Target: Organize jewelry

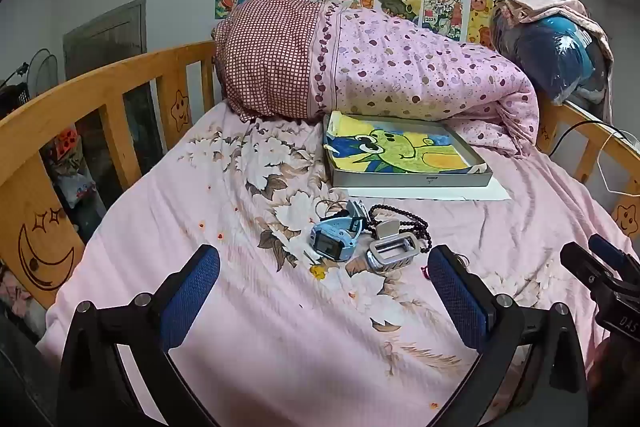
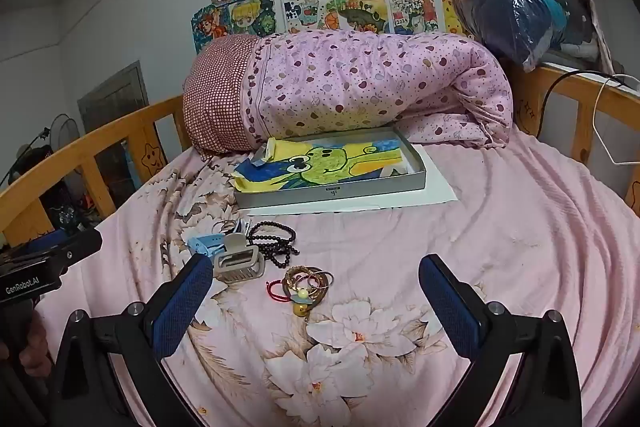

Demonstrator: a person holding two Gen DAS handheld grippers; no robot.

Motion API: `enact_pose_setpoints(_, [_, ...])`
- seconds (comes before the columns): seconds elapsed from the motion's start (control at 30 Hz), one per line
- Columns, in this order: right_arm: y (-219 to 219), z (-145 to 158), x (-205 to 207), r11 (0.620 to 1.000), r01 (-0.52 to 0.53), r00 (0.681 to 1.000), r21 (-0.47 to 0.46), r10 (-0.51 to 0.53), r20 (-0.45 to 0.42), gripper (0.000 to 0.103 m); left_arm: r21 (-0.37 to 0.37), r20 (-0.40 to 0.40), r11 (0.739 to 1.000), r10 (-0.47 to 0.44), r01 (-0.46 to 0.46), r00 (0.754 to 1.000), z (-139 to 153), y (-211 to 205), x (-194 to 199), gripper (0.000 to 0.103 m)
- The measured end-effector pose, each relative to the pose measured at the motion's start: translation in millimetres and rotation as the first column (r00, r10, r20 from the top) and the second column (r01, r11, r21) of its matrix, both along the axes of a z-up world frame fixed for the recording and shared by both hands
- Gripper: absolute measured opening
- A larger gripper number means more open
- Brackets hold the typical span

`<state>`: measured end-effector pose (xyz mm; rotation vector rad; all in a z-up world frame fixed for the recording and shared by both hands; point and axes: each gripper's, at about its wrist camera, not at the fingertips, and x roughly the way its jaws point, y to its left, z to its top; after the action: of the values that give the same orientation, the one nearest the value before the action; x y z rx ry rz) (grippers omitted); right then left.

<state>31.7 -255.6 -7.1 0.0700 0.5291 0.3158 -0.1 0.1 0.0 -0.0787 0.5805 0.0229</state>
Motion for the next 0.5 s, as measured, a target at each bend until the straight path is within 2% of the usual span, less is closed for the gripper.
enact_pose_setpoints(0.5, [0.4,-0.4,0.5,1.0,0.002,1.0,-0.011,-0.002,0.001,0.103,0.003,-0.004,1.0,-0.003,0.003,1.0,0.4,0.4,0.2,0.102])
